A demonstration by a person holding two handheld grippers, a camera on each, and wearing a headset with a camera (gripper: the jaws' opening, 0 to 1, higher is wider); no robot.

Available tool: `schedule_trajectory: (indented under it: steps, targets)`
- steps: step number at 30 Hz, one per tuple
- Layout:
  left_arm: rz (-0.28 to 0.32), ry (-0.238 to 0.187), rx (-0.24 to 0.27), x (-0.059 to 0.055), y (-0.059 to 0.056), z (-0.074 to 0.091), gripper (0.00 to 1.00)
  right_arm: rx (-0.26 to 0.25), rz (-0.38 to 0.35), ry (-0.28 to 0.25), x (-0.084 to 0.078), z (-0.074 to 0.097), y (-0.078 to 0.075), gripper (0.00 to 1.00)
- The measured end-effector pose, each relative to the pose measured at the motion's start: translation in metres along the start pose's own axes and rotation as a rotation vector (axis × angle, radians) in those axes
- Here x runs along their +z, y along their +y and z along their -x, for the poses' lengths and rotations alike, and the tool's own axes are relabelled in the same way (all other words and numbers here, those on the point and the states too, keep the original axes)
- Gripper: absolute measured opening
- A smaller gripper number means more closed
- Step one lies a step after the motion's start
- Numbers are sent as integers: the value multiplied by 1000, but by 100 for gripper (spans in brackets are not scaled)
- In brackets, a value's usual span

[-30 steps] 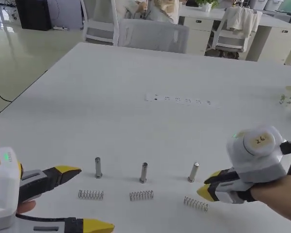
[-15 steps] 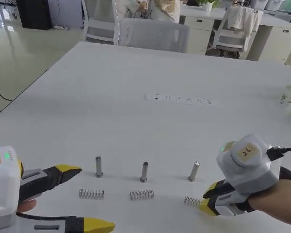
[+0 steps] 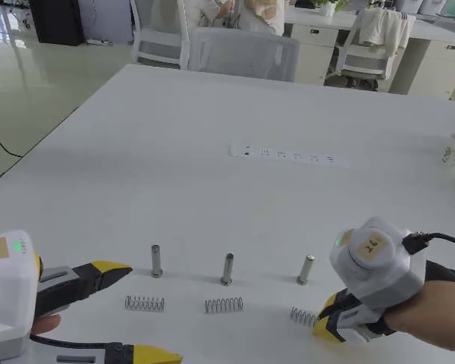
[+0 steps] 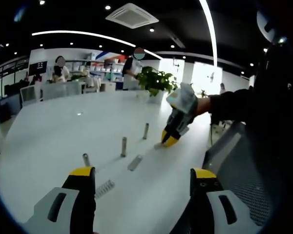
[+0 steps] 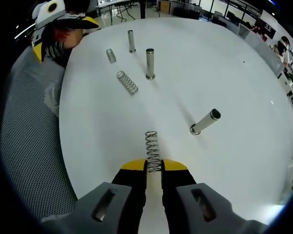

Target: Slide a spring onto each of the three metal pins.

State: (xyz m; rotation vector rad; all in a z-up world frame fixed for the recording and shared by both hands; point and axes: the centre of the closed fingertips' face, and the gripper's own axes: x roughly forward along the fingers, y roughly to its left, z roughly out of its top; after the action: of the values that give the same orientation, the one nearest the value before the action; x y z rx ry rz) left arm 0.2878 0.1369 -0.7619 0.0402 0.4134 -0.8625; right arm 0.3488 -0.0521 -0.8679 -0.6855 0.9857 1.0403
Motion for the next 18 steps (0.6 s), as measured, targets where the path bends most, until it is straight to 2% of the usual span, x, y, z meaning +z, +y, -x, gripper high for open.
schedule_trajectory:
  steps: [8,18]
  targets:
    - [-11,14,-18,-2,-3,-2,75,4,-8,-5,1,1,1,7]
    - [-51,48,-70,-2,-9,-12,71,9,28,-40,24,19,12,7]
